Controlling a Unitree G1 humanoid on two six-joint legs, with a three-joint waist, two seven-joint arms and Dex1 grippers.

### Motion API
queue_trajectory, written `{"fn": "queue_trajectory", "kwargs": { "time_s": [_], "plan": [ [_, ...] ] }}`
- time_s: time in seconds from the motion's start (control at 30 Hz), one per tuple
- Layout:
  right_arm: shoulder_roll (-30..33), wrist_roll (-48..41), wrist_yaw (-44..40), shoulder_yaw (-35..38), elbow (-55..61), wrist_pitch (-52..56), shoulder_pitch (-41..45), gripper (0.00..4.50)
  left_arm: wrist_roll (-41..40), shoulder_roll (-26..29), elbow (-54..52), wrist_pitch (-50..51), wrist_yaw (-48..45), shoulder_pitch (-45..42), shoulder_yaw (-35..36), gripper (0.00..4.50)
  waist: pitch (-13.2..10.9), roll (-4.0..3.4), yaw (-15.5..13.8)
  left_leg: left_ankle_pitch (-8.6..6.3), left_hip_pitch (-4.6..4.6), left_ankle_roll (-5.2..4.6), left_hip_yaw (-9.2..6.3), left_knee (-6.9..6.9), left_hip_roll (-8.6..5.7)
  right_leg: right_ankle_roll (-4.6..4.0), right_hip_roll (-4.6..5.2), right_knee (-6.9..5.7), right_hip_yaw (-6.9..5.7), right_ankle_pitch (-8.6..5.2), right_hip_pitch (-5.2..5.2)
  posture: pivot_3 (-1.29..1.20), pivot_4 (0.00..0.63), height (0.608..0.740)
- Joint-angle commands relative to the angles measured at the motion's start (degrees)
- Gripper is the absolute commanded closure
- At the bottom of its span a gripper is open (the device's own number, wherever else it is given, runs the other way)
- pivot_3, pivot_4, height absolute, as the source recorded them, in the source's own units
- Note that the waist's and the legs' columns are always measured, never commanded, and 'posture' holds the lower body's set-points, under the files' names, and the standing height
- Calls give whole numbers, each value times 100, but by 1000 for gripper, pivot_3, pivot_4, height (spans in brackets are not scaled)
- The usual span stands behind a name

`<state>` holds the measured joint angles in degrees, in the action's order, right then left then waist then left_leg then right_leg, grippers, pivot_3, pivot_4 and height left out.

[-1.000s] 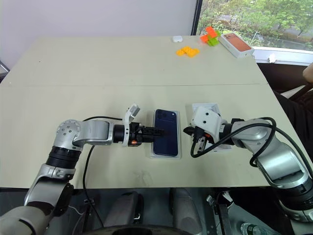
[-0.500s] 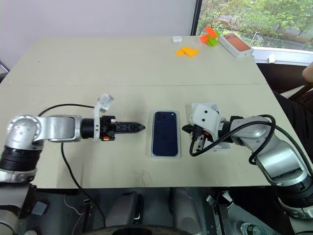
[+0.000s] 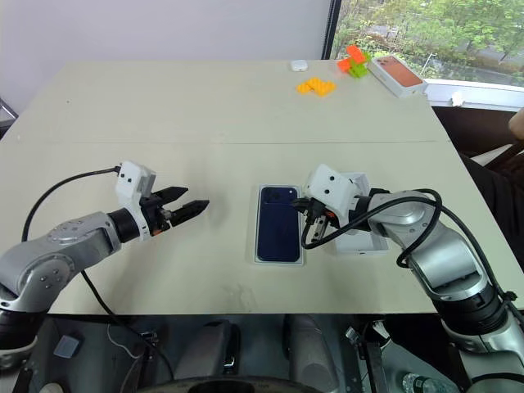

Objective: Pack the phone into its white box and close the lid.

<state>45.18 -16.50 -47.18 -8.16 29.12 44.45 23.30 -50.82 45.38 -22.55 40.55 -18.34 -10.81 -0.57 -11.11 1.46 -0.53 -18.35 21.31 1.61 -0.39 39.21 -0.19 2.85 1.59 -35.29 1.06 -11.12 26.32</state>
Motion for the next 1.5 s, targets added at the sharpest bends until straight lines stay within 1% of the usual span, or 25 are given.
{"fn": "queue_trajectory", "kwargs": {
  "time_s": [0.03,0.17,0.43,0.67,0.8,0.83,0.87,0.97,1.03,1.1,1.17,1.23,1.3,1.37,1.5],
  "plan": [
    [-49,2,12,-12,83,-132,113,4500,326,-207,-196,-207,-256,24,80,706,0,0,0,0,0,-1,-1,0,1,3,-2,0,-1,1,0,0,150,740],
    [69,-205,-209,38,212,-46,10,4500,573,-456,-331,-176,-378,61,27,706,0,0,9,-2,0,-4,-2,0,4,16,-2,-1,-1,10,0,0,150,740],
    [268,-224,-231,67,426,33,-294,4500,1322,-498,-581,-395,-902,295,-250,706,1,0,31,-5,-4,-9,1,0,6,17,-3,-4,1,10,0,0,150,740],
    [624,-282,-266,599,337,53,-625,4500,1642,-521,-683,-612,-1382,573,-242,706,1,0,28,-5,-5,-9,2,1,6,16,-4,-5,1,10,-2,0,150,740],
    [682,-594,-270,976,357,410,-682,4500,1878,-571,-603,-760,-1507,652,-246,706,1,0,31,-5,-6,-9,2,1,6,17,-5,-6,1,10,-3,0,150,740],
    [701,-654,-282,1028,384,480,-703,3968,1904,-585,-603,-776,-1540,676,-232,667,1,0,30,-5,-6,-10,1,1,6,17,-6,-7,1,10,-3,0,150,740],
    [745,-713,-270,1089,448,612,-748,3746,1904,-611,-555,-792,-1561,712,-175,667,1,0,30,-5,-7,-10,1,1,7,17,-7,-7,0,10,-4,0,150,740],
    [746,-778,22,1187,568,1098,-762,2192,2050,-612,-468,-961,-1682,826,-102,667,2,0,37,-5,-6,-10,2,1,8,17,-6,-8,1,10,-2,0,150,740],
    [705,-837,207,1211,567,1435,-697,1272,2136,-618,-450,-1038,-1746,877,-116,667,2,0,31,-5,-7,-10,3,2,9,17,-6,-8,2,10,-3,0,150,740],
    [709,-894,362,1191,540,1806,-603,1272,2227,-630,-431,-1107,-1796,907,-146,667,2,0,28,-5,-7,-10,3,3,9,16,-6,-9,1,10,-4,0,150,740],
    [562,-1046,569,1222,360,2490,-344,1272,2342,-650,-420,-1250,-1883,914,-216,667,2,0,43,-5,-8,-10,4,3,9,16,-6,-10,2,10,-4,0,150,740],
    [318,-1127,851,1280,208,3151,-38,1272,2401,-696,-407,-1382,-1991,903,-254,667,3,0,56,-4,-9,-10,5,4,9,14,-7,-12,3,11,-4,0,150,740],
    [-129,-1057,1263,1361,34,4016,383,1272,2575,-705,-387,-1603,-2153,867,-385,667,4,2,75,-4,-10,-10,3,4,9,14,-7,-15,3,11,-5,0,150,740],
    [-422,-1011,1544,1396,-35,4597,667,1272,2789,-697,-343,-1823,-2305,840,-523,667,5,0,112,-4,-8,-11,3,5,9,13,-8,-19,3,12,-2,0,150,740],
    [-719,-1214,2223,1285,-206,4805,871,1272,2949,-783,-120,-2112,-2590,700,-695,667,6,-1,112,-4,-4,-11,0,5,9,15,-6,-20,1,14,0,0,150,740]
  ]
}}
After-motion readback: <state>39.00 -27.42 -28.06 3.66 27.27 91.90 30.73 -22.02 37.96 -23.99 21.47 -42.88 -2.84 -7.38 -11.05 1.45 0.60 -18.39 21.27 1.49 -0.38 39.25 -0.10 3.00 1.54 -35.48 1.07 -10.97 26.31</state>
